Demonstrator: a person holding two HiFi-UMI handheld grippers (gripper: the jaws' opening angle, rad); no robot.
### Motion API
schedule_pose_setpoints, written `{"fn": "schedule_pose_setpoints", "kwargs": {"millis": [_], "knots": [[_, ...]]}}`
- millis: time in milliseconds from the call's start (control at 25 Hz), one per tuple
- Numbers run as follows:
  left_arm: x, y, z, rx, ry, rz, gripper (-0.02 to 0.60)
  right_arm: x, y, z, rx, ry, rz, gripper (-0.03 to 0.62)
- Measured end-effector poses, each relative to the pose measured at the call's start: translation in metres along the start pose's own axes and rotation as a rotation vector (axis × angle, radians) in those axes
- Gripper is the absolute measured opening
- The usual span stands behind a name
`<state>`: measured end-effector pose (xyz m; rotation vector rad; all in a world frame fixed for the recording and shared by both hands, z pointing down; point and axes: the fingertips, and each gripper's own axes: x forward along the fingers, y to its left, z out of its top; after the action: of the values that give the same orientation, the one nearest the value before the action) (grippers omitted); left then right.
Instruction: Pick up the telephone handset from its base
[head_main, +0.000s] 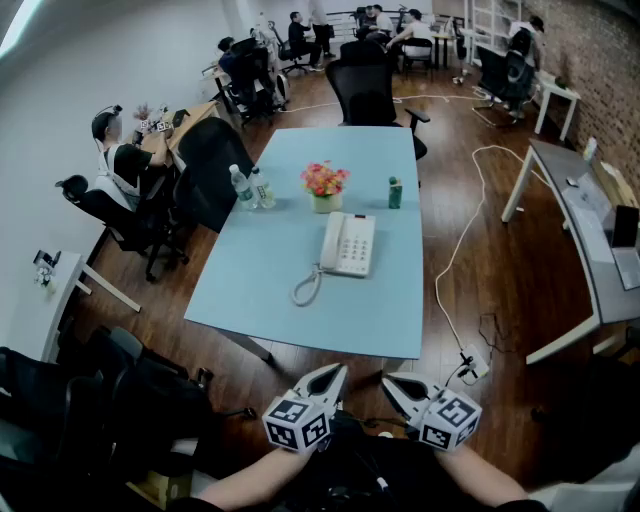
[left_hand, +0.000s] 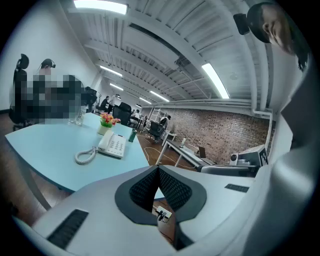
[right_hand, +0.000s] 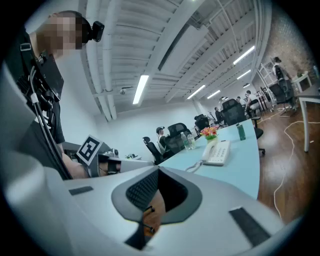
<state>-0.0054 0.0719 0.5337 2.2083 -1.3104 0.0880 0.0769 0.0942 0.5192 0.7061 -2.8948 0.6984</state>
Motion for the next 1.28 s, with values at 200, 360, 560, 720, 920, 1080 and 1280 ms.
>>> {"fn": "schedule_pose_setpoints", "kwargs": {"millis": [200,360,560,720,920,1080,1280], "knots": [[0.027,0.043,0.028,0.007,0.005,-0.005,0.000,0.039,-0.025,0.019,-0.003,-0.016,-0.026,0.018],[0.048,0.074,0.062,0.027,0.017,-0.026,0.000,0.068,-0.042,0.042,0.003,-0.041,-0.075,0.018],[0.070,0.113,0.104,0.066,0.033,-0.061,0.000,0.107,-0.058,0.065,0.021,-0.075,-0.136,0.018],[0.084,0.148,0.115,0.098,0.062,-0.081,0.000,0.131,-0.069,0.070,0.028,-0.105,-0.188,0.018],[0.104,0.189,0.125,0.103,0.084,-0.059,0.000,0.146,-0.077,0.076,0.028,-0.105,-0.237,0.018],[0.122,0.209,0.136,0.114,0.075,-0.033,0.000,0.149,-0.087,0.085,0.011,-0.107,-0.260,0.018],[0.142,0.230,0.149,0.121,0.062,0.032,0.000,0.157,-0.102,0.094,0.005,-0.082,-0.252,0.018]]}}
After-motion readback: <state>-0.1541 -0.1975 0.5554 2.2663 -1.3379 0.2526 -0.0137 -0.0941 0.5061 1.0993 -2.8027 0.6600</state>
